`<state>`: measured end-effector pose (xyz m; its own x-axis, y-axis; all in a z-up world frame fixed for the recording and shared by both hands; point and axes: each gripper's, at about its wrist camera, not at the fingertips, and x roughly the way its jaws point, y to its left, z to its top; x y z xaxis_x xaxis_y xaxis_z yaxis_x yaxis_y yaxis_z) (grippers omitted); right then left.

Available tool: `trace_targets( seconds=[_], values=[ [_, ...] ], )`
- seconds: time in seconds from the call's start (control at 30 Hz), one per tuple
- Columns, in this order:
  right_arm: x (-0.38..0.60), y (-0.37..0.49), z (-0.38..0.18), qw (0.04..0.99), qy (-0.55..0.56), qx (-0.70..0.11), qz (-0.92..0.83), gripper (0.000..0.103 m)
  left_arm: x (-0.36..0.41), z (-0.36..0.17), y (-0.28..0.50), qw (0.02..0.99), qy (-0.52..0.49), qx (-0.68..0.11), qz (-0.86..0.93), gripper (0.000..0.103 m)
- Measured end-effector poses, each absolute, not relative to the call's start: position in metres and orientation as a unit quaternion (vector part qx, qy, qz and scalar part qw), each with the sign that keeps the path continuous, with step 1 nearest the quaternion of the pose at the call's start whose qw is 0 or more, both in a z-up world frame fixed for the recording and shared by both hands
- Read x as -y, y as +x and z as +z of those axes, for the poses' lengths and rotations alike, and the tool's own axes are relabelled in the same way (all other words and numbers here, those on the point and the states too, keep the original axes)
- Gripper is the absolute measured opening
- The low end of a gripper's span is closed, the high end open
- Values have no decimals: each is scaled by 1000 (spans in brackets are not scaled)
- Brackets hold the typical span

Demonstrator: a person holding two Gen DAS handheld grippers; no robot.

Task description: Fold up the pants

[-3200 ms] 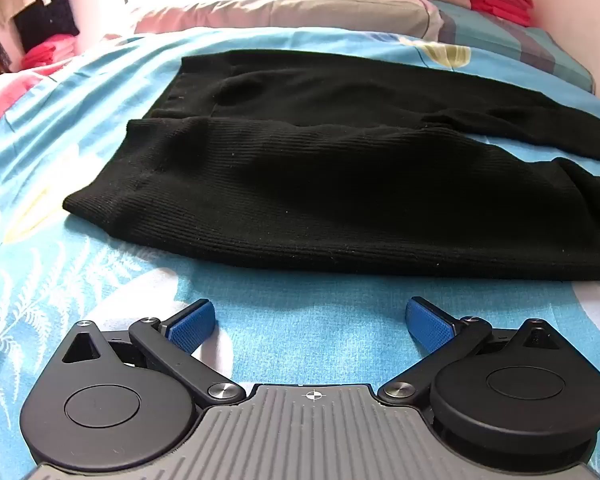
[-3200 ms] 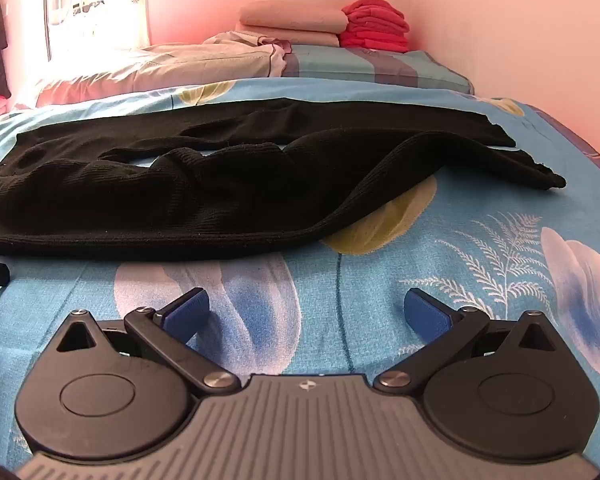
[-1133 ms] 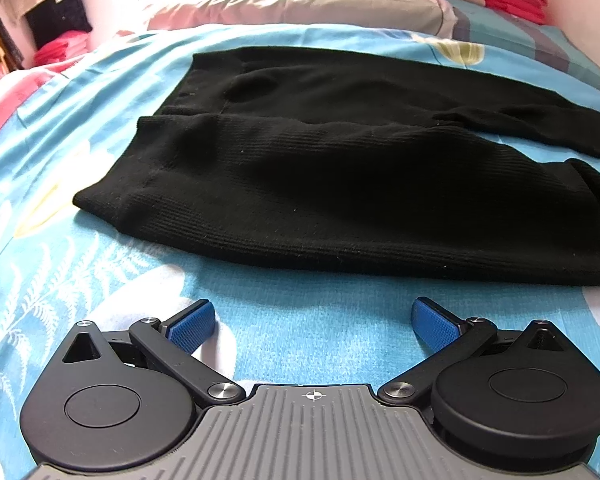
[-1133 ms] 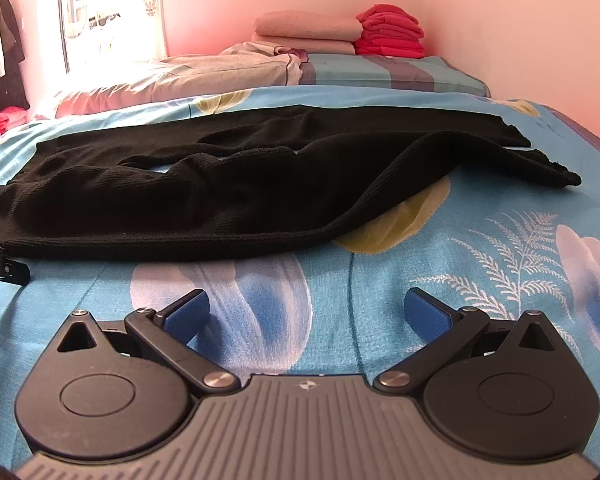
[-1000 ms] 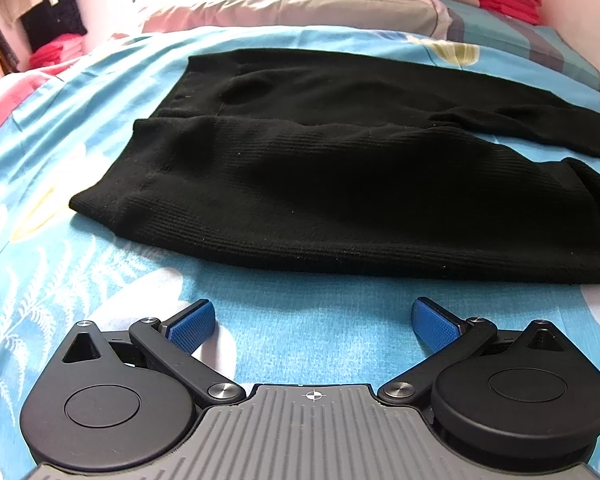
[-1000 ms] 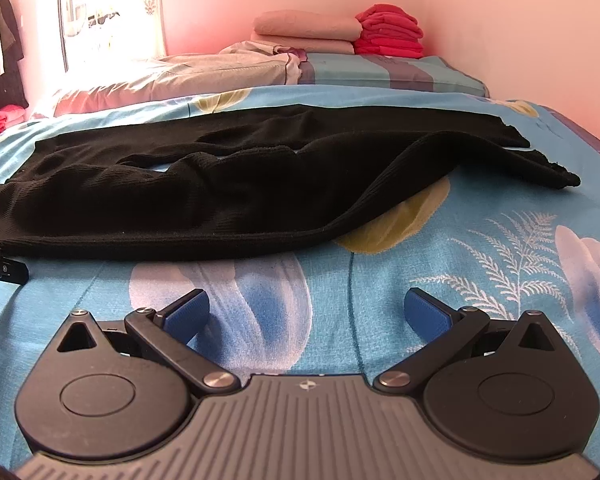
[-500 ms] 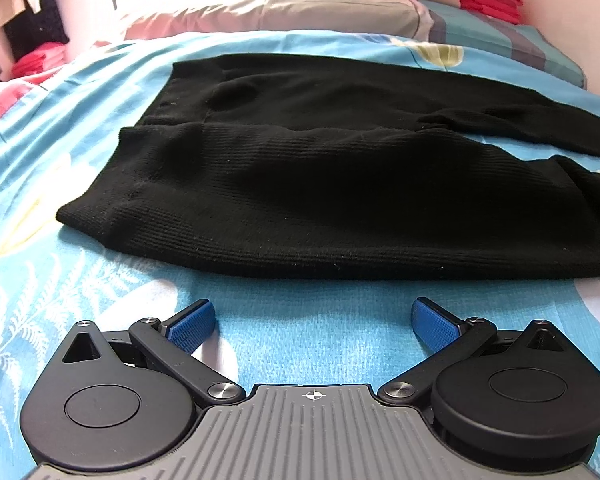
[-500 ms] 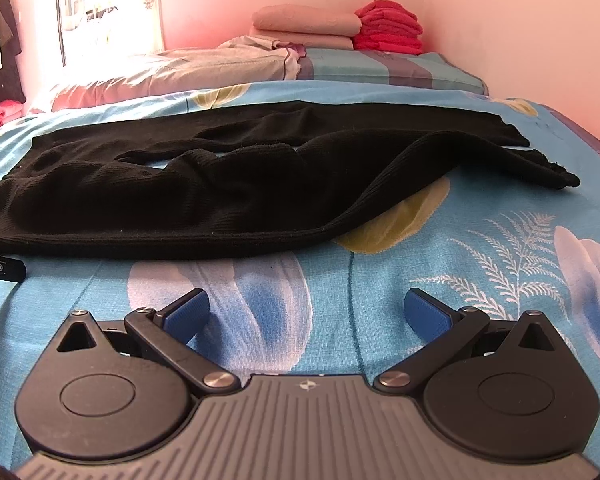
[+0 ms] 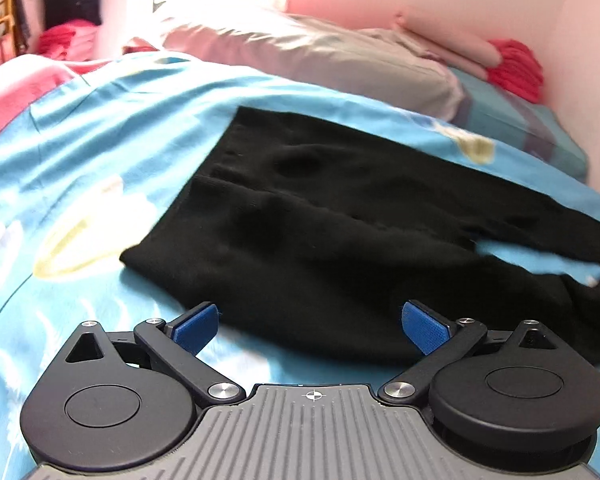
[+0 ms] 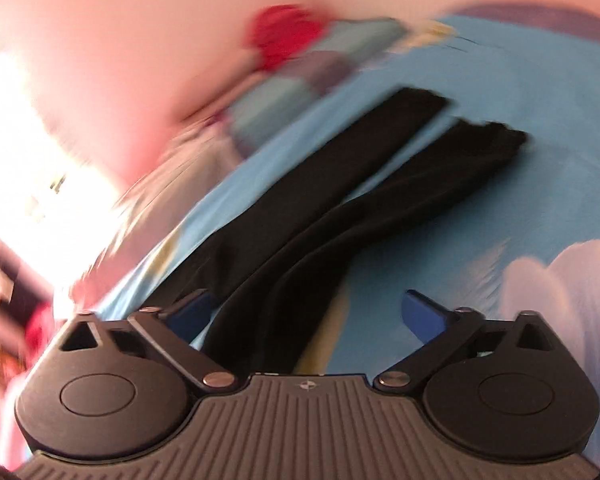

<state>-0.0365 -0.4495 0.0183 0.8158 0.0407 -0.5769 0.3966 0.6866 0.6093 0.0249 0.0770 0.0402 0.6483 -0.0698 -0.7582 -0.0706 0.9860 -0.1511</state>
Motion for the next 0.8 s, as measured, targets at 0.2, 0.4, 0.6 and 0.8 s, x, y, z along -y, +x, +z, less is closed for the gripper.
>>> trace_targets(
  seconds=[0.2, 0.4, 0.6, 0.8],
  values=[
    [485, 4, -18, 836, 455, -270, -145, 33, -65, 1, 61, 878, -59, -474, 35, 103],
    [508, -19, -13, 855, 426, -235, -181, 8, -53, -3, 66, 873, -21, -484, 56, 103],
    [530, -48, -26, 836, 457, -225, -203, 20, -52, -2, 62, 874, -21, -483, 58, 103],
    [470, -70, 21, 891, 292, -192, -291, 85, -61, 6, 52, 878, -19, -475, 57, 103]
  ],
)
